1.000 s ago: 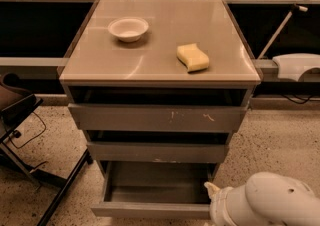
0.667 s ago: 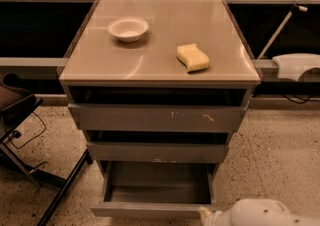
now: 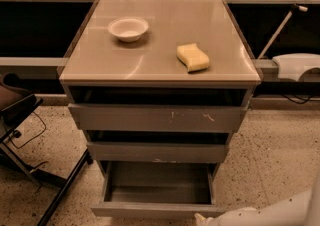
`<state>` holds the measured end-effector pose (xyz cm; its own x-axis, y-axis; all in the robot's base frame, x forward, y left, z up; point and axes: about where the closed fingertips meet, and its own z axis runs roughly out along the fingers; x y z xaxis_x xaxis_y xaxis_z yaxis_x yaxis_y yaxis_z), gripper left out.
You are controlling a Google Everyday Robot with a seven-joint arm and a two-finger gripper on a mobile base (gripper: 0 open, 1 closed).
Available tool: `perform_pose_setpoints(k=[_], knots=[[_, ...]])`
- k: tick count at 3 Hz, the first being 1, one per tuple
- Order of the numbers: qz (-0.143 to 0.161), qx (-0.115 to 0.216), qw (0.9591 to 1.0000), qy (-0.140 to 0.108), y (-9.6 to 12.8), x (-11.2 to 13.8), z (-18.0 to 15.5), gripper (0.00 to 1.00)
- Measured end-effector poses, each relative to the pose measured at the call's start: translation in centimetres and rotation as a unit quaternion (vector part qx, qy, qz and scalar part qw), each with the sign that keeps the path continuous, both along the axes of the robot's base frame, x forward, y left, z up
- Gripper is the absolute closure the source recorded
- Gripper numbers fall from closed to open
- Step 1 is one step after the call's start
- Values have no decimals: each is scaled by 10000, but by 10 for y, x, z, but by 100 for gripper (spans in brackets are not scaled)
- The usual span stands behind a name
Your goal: Close bottom drawer
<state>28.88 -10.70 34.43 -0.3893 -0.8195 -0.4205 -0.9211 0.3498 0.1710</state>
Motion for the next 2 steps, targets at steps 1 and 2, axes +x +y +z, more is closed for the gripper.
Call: perform_pose_setpoints(k=[1, 2], knots=[[-422, 383, 9975, -411, 12, 31, -49, 0], [-568, 570, 9966, -165, 26, 13, -83, 0]])
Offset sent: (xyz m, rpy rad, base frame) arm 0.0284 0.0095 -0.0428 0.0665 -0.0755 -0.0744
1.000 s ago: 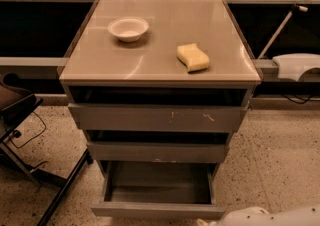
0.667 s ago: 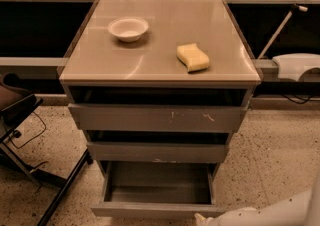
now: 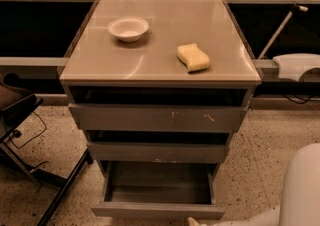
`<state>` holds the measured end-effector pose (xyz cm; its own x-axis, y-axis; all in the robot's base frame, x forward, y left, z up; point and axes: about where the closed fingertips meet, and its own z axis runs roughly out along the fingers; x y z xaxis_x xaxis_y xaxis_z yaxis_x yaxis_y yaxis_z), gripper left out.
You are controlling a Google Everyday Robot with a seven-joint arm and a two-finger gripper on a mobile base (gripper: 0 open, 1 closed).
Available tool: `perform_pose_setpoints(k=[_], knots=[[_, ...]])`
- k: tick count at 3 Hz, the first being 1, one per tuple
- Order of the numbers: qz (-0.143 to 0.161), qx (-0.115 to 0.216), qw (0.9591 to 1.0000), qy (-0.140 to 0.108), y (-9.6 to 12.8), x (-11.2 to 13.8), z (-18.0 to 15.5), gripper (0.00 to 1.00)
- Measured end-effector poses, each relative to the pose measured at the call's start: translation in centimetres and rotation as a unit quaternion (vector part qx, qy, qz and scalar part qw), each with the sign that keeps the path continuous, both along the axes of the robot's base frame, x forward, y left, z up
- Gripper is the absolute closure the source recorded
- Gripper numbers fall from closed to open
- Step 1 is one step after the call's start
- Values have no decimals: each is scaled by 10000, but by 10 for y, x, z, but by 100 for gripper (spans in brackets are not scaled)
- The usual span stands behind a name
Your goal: Close bottom drawer
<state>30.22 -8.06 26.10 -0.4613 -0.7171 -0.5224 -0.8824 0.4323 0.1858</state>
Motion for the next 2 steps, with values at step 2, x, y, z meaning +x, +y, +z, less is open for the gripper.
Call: perform_pose_setpoints(k=[2], knots=[[-138, 39, 9996, 259, -7, 1, -27, 0]])
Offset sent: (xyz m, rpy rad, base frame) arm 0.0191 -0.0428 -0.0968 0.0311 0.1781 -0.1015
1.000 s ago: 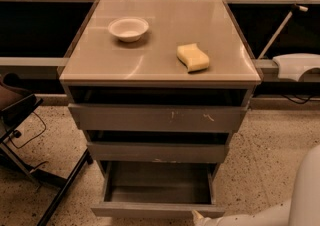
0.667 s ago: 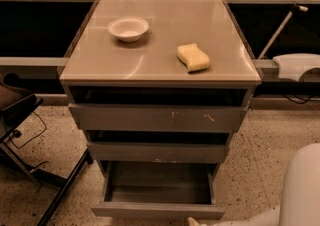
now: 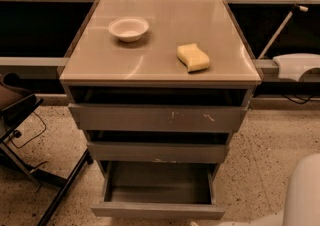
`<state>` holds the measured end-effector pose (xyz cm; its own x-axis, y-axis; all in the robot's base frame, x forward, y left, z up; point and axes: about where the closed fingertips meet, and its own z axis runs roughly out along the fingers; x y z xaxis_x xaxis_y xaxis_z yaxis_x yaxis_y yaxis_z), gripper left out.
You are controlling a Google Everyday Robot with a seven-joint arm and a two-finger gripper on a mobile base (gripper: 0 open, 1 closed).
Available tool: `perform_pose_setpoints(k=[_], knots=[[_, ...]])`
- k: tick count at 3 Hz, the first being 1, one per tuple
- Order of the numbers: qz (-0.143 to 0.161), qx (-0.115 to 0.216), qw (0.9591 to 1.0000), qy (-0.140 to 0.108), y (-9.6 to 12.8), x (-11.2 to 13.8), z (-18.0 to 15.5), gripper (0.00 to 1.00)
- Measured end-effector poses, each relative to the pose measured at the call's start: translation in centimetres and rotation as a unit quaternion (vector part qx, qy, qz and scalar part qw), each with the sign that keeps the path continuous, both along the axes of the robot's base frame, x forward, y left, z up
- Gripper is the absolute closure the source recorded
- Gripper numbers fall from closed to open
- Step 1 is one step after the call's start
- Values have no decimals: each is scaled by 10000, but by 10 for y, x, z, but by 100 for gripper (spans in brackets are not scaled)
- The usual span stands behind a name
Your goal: Close bottom drawer
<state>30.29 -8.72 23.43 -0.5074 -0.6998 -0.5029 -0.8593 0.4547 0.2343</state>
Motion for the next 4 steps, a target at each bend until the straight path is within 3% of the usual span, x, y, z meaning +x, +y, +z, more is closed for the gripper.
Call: perform_pose_setpoints(k=[1, 2, 3, 4], knots=[[-226, 134, 9985, 482, -10, -1, -46, 0], [-553, 244, 9955, 736, -27, 18, -82, 0], [-921, 272, 9928, 717, -42, 52, -104, 0], [-1065, 319, 9925, 504, -41, 84, -105, 0]])
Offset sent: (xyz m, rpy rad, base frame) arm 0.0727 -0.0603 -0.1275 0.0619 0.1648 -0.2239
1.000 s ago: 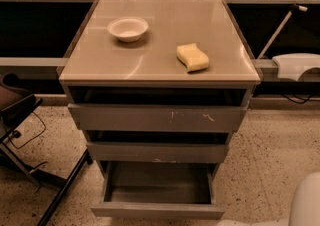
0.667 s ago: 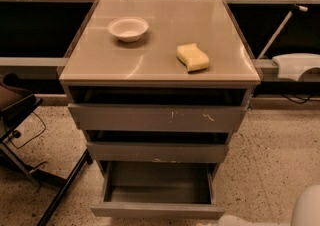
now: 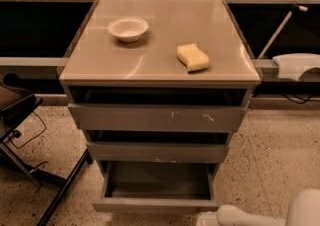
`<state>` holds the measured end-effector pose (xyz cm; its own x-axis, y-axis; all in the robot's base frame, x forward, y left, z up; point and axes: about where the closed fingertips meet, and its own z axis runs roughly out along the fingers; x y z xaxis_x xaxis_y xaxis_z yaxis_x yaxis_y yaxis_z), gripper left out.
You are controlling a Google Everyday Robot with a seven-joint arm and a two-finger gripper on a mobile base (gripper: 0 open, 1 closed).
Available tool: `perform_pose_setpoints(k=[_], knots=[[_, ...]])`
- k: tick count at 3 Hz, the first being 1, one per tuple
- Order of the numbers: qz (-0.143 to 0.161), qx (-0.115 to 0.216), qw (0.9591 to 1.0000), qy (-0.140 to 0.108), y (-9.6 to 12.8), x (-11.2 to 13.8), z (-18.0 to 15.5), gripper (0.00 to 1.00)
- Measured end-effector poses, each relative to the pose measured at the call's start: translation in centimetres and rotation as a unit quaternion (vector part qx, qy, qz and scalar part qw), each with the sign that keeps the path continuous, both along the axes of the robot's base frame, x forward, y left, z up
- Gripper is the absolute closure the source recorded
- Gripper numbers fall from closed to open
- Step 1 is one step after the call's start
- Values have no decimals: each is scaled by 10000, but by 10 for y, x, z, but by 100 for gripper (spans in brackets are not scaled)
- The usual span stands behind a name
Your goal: Close bottom drawer
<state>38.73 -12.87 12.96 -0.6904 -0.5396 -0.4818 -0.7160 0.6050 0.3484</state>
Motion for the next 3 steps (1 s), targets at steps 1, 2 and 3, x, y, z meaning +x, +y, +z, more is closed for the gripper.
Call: perform_pose_setpoints(k=[1, 2, 3], knots=[[67, 47, 9997, -217, 14, 23, 8, 0], [333, 106, 9988, -346, 46, 44, 13, 0], [740, 223, 9962, -408, 94, 59, 15, 0]])
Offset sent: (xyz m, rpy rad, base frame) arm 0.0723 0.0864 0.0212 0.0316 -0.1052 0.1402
